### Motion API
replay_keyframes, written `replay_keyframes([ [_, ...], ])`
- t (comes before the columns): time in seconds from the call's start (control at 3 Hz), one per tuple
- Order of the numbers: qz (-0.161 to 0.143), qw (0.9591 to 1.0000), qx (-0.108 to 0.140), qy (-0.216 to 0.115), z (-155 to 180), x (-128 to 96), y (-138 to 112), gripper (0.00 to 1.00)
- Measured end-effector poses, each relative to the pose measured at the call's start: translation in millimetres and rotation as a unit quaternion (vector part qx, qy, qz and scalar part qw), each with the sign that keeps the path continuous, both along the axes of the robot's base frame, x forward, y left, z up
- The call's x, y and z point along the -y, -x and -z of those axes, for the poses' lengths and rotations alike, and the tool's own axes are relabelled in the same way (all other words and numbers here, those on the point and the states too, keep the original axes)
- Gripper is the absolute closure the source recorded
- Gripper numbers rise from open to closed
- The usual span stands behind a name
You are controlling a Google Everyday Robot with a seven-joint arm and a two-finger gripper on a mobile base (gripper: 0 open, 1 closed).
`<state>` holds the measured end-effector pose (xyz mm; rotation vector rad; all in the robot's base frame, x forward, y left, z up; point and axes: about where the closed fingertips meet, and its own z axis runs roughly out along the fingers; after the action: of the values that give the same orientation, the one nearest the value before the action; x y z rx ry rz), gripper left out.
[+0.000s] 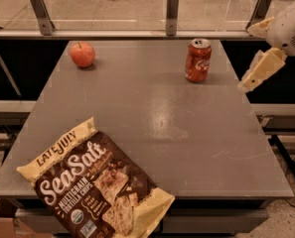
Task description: Knock coke can over
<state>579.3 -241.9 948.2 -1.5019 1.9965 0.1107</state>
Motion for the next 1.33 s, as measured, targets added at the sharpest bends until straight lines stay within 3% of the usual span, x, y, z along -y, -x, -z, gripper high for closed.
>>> replay_keyframes([
  [0.33, 0.026, 0.9982, 0.009, -0.054, 25, 9, -60, 0.00],
  [0.67, 0.040, 0.9927, -0.008, -0.114, 45, 9, -90, 0.00],
  [1.0, 0.033, 0.9862, -0.025, -0.160, 49, -9, -94, 0.00],
  [1.33, 0.006, 0.9789, -0.056, -0.196, 55, -44, -80, 0.00],
])
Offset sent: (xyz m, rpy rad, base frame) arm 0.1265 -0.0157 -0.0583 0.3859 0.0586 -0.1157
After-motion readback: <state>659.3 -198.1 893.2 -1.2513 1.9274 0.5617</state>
